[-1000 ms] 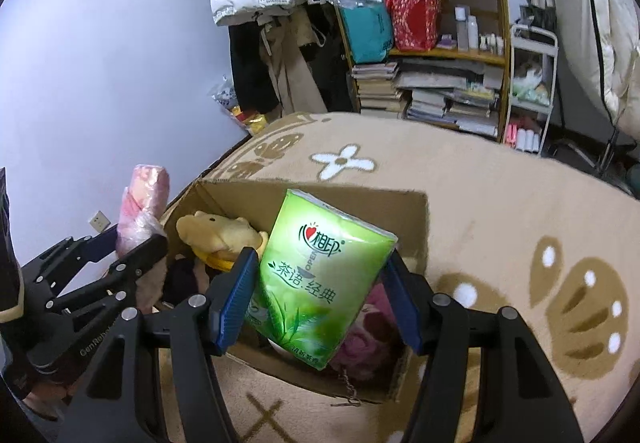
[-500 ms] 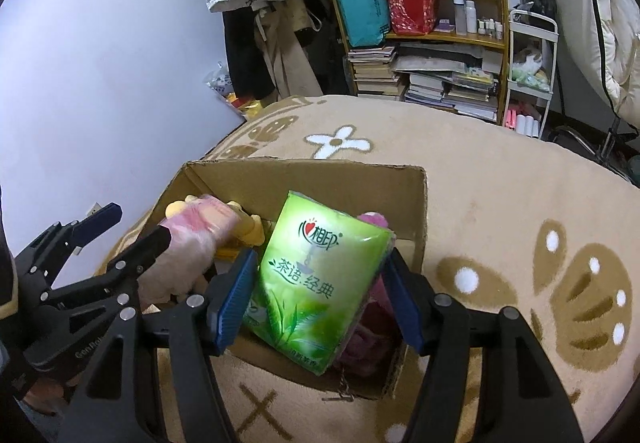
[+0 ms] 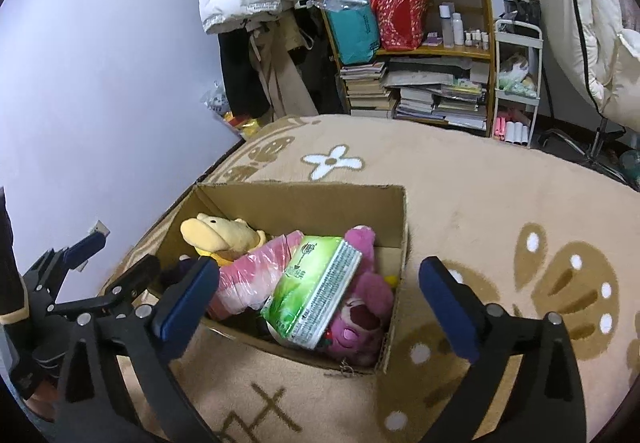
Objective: Organize soft objects
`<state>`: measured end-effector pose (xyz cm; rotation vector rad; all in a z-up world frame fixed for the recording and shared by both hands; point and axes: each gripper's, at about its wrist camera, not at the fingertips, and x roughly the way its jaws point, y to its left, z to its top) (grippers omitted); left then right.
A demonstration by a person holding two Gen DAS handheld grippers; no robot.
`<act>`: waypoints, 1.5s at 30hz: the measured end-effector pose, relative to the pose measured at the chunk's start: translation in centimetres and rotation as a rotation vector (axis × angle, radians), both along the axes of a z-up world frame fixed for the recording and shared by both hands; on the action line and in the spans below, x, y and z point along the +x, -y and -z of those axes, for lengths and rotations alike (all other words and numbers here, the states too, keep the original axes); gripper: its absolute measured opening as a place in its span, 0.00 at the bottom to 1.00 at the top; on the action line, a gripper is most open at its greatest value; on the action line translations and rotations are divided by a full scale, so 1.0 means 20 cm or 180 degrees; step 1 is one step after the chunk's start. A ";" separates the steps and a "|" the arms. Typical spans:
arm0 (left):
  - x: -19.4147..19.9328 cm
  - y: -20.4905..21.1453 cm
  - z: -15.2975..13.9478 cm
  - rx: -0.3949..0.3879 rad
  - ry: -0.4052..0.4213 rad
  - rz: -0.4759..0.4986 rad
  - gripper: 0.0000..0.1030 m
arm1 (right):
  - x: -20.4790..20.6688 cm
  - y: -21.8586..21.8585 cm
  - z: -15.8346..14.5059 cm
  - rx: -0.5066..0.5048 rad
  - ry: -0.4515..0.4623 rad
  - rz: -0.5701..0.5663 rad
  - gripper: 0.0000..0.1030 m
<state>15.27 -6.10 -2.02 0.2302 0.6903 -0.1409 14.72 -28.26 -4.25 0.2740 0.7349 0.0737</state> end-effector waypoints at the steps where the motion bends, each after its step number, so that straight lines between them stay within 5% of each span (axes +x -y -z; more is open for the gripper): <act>1: -0.01 -0.01 -0.01 0.0001 0.0005 -0.0008 0.93 | -0.01 0.00 -0.01 0.0001 0.0002 0.0004 1.00; 17: -0.37 -0.15 -0.23 -0.0057 0.0292 -0.0063 0.98 | -0.32 0.04 -0.17 -0.0029 0.0240 0.0070 1.00; 23: -0.50 -0.18 -0.26 -0.0085 0.0384 -0.0120 1.00 | -0.50 0.05 -0.21 0.0004 0.0549 0.0123 1.00; 31: -0.64 -0.22 -0.25 -0.0128 0.0411 -0.0069 1.00 | -0.67 0.04 -0.24 -0.0042 0.0774 0.0122 1.00; 35: -0.67 -0.22 -0.22 0.0015 0.0445 -0.0243 1.00 | -0.72 0.02 -0.21 -0.0088 0.0788 0.0096 1.00; 45: -0.67 -0.24 -0.13 -0.0092 0.0415 -0.0126 1.00 | -0.75 0.05 -0.09 -0.0091 0.0724 0.0102 1.00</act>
